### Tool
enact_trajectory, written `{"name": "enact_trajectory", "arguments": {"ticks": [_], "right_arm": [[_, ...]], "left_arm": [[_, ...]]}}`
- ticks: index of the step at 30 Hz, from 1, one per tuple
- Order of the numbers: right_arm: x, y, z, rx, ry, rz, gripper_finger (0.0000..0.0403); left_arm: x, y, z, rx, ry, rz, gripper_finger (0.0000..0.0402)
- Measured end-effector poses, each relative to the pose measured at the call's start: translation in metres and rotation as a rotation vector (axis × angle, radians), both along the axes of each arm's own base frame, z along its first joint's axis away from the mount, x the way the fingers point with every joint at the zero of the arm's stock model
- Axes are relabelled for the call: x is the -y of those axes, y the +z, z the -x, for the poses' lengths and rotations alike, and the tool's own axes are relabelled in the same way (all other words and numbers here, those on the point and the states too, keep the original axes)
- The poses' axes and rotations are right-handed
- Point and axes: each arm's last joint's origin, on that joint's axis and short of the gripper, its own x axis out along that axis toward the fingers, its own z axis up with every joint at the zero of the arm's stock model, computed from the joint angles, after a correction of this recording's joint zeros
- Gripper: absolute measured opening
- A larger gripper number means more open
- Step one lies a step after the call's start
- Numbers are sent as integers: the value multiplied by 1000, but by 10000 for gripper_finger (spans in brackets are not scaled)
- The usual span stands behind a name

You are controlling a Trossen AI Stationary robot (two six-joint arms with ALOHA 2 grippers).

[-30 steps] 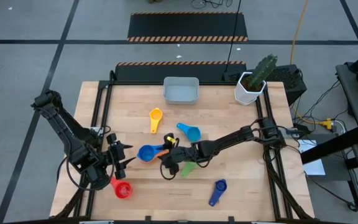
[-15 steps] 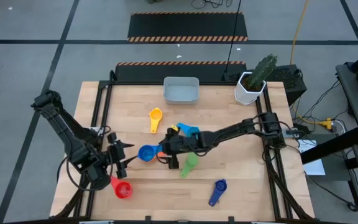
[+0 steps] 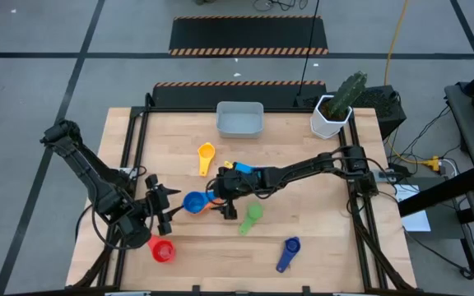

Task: Nest measuring cups in basket
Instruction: Stack the blue measuring cup into the orange measuring cup

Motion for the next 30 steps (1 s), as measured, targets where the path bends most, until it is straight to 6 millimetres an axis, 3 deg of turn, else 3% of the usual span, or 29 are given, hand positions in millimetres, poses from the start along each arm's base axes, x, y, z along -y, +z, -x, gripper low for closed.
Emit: {"name": "enact_trajectory", "arguments": {"ticks": [11, 20, 25, 30], "right_arm": [[14, -7, -3, -9, -8, -45, 373], [14, -16, -7, 11, -7, -43, 373], [14, -33, -9, -35, 1, -64, 373], [14, -32, -8, -44, -2, -68, 372]], "left_arm": [[2, -1, 1, -13, 6, 61, 230], [2, -1, 1, -17, 1, 53, 230], [2, -1, 1, -23, -10, 38, 230], [2, -1, 1, -28, -22, 16, 230]]}}
